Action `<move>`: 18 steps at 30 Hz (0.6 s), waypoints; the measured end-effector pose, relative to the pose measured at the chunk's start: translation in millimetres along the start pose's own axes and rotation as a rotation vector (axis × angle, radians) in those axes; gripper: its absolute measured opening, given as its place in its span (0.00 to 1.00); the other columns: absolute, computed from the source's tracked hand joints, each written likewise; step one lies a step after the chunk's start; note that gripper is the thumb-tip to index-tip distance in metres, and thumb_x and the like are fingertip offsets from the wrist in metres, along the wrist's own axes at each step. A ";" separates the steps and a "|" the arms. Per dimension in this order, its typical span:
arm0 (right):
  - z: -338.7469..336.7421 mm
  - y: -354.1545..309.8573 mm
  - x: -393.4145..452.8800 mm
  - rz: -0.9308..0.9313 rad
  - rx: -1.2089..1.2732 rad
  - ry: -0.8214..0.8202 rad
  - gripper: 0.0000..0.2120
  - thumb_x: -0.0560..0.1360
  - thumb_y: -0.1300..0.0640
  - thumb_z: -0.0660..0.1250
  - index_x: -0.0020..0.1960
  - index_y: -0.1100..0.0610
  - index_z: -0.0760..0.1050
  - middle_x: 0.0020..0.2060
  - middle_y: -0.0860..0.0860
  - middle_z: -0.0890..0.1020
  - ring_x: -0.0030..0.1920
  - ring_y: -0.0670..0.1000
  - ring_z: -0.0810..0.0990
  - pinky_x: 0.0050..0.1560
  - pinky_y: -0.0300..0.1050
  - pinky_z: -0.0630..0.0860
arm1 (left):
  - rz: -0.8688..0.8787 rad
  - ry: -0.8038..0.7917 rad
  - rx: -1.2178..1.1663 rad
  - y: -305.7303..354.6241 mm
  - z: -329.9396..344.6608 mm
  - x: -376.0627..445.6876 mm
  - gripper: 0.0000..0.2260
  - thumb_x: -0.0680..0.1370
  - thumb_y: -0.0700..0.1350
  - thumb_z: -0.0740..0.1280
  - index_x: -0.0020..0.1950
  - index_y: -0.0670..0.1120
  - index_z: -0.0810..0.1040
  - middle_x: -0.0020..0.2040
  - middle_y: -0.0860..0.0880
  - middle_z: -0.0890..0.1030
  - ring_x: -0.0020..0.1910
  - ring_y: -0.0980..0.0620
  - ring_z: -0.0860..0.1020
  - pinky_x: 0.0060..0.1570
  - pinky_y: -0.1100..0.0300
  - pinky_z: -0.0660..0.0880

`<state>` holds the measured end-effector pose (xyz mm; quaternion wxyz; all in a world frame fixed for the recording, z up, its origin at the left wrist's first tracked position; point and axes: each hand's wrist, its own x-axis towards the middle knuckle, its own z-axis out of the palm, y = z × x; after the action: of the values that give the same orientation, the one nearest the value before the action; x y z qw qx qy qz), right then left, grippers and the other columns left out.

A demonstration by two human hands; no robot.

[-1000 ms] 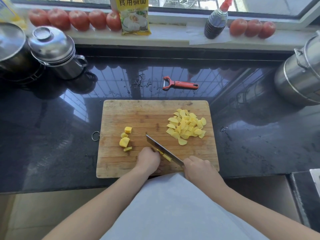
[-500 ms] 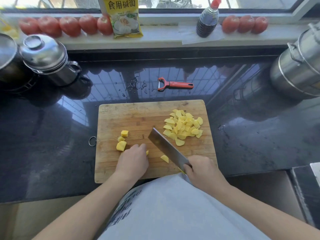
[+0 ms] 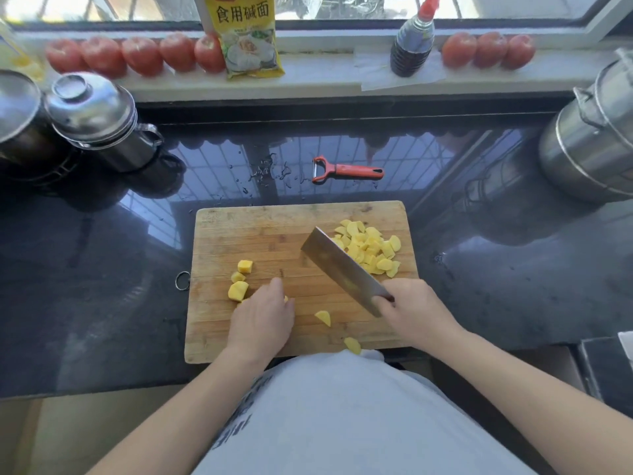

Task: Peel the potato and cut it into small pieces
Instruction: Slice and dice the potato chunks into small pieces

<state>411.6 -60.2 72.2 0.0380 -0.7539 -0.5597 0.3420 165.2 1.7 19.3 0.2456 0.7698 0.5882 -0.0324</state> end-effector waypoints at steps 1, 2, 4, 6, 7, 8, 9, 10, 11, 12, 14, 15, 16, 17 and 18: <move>-4.3 2.1 2.4 0.011 0.012 0.017 0.18 0.80 0.54 0.63 0.32 0.48 0.67 0.31 0.44 0.75 0.34 0.47 0.75 0.31 0.42 0.68 | 0.137 0.032 0.007 3.0 0.2 -1.3 0.05 0.82 0.47 0.65 0.51 0.47 0.71 0.47 0.50 0.77 0.44 0.44 0.80 0.40 0.48 0.78; -8.1 4.0 4.3 0.020 0.022 0.034 0.18 0.80 0.54 0.64 0.31 0.48 0.67 0.30 0.45 0.75 0.33 0.48 0.74 0.31 0.43 0.68 | 0.310 0.005 -0.002 6.2 0.5 -1.3 0.05 0.80 0.44 0.67 0.54 0.47 0.73 0.48 0.50 0.75 0.45 0.44 0.79 0.40 0.48 0.77; -13.0 7.4 7.3 0.023 0.025 0.058 0.19 0.80 0.55 0.64 0.31 0.48 0.66 0.30 0.45 0.74 0.32 0.47 0.73 0.30 0.42 0.66 | 0.696 -0.133 0.041 12.9 6.3 6.7 0.12 0.76 0.38 0.68 0.59 0.49 0.77 0.50 0.50 0.74 0.48 0.46 0.76 0.42 0.52 0.75; -14.5 10.3 8.2 0.003 0.022 0.060 0.18 0.80 0.54 0.65 0.32 0.47 0.68 0.31 0.43 0.75 0.34 0.46 0.74 0.31 0.39 0.65 | 0.936 -0.212 0.102 23.6 14.3 18.9 0.16 0.76 0.38 0.70 0.61 0.53 0.80 0.53 0.50 0.76 0.50 0.49 0.74 0.45 0.56 0.73; -14.5 11.9 7.7 -0.003 0.024 0.056 0.16 0.81 0.54 0.65 0.34 0.47 0.71 0.33 0.43 0.76 0.35 0.46 0.76 0.32 0.37 0.66 | 0.994 -0.238 0.118 30.5 17.7 23.8 0.15 0.77 0.40 0.71 0.61 0.54 0.80 0.53 0.50 0.77 0.51 0.49 0.74 0.47 0.56 0.73; -14.2 13.6 6.7 0.000 0.032 0.047 0.13 0.81 0.54 0.65 0.38 0.49 0.74 0.35 0.44 0.78 0.37 0.45 0.77 0.33 0.37 0.69 | 1.029 -0.258 0.133 37.1 21.4 27.5 0.14 0.77 0.41 0.71 0.60 0.55 0.81 0.53 0.50 0.78 0.51 0.49 0.74 0.48 0.55 0.73; -13.8 15.1 5.0 0.006 0.038 0.042 0.10 0.81 0.53 0.65 0.41 0.50 0.77 0.37 0.44 0.79 0.38 0.45 0.78 0.34 0.36 0.71 | 1.055 -0.273 0.149 42.9 25.2 29.7 0.12 0.77 0.41 0.71 0.58 0.55 0.82 0.52 0.50 0.78 0.51 0.48 0.74 0.48 0.54 0.73; -13.5 16.3 3.2 0.011 0.044 0.043 0.09 0.81 0.53 0.65 0.43 0.51 0.78 0.38 0.44 0.79 0.38 0.44 0.79 0.35 0.35 0.72 | 1.071 -0.298 0.165 47.7 27.5 31.2 0.11 0.77 0.42 0.71 0.56 0.54 0.83 0.51 0.50 0.78 0.50 0.48 0.74 0.47 0.53 0.73; -13.5 17.5 1.1 0.014 0.052 0.050 0.09 0.81 0.53 0.65 0.42 0.50 0.77 0.37 0.42 0.78 0.38 0.44 0.78 0.34 0.35 0.72 | 1.089 -0.312 0.182 50.4 31.4 32.9 0.09 0.77 0.42 0.71 0.54 0.54 0.84 0.49 0.50 0.78 0.48 0.47 0.74 0.47 0.54 0.72; -13.5 18.6 -1.0 0.016 0.061 0.062 0.11 0.81 0.53 0.65 0.40 0.48 0.75 0.35 0.41 0.77 0.37 0.43 0.77 0.33 0.34 0.69 | 1.099 -0.315 0.187 51.9 33.2 34.3 0.07 0.77 0.43 0.70 0.52 0.53 0.84 0.48 0.50 0.78 0.47 0.47 0.74 0.47 0.56 0.70; -13.0 22.4 -3.8 0.026 0.064 0.087 0.17 0.81 0.54 0.65 0.34 0.47 0.69 0.32 0.41 0.75 0.34 0.44 0.75 0.31 0.35 0.66 | 1.056 -0.279 0.157 53.4 35.4 38.3 0.04 0.78 0.44 0.70 0.48 0.51 0.84 0.44 0.50 0.78 0.45 0.47 0.76 0.44 0.58 0.70; -12.6 25.2 -5.0 0.041 0.055 0.097 0.18 0.81 0.54 0.65 0.33 0.48 0.68 0.31 0.43 0.74 0.33 0.46 0.74 0.31 0.37 0.66 | 0.961 -0.237 0.125 54.1 37.0 41.0 0.04 0.78 0.43 0.69 0.47 0.49 0.84 0.43 0.49 0.79 0.45 0.45 0.77 0.43 0.56 0.73; -12.2 28.0 -6.1 0.060 0.046 0.110 0.19 0.81 0.54 0.65 0.32 0.49 0.67 0.30 0.45 0.74 0.33 0.47 0.74 0.31 0.39 0.66 | 0.810 -0.215 0.086 56.1 34.3 43.6 0.06 0.80 0.43 0.67 0.50 0.47 0.84 0.45 0.48 0.79 0.47 0.43 0.79 0.43 0.53 0.75; -12.3 29.8 -7.2 0.084 0.048 0.127 0.19 0.80 0.54 0.65 0.32 0.50 0.67 0.30 0.46 0.74 0.33 0.48 0.73 0.31 0.40 0.66 | 0.671 -0.181 0.057 59.3 28.1 47.0 0.08 0.82 0.42 0.65 0.54 0.46 0.84 0.48 0.47 0.80 0.51 0.42 0.79 0.46 0.50 0.76; -13.2 30.5 -8.2 0.108 0.066 0.149 0.19 0.81 0.54 0.65 0.32 0.51 0.66 0.30 0.47 0.74 0.32 0.48 0.73 0.31 0.40 0.66 | 0.565 -0.158 0.030 61.8 22.1 51.8 0.12 0.84 0.43 0.63 0.62 0.47 0.83 0.54 0.47 0.81 0.56 0.43 0.78 0.52 0.49 0.77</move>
<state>442.8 -74.3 72.8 0.0857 -0.8047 -0.5023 0.3048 243.2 27.1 3.4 0.2784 0.9018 0.3290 -0.0315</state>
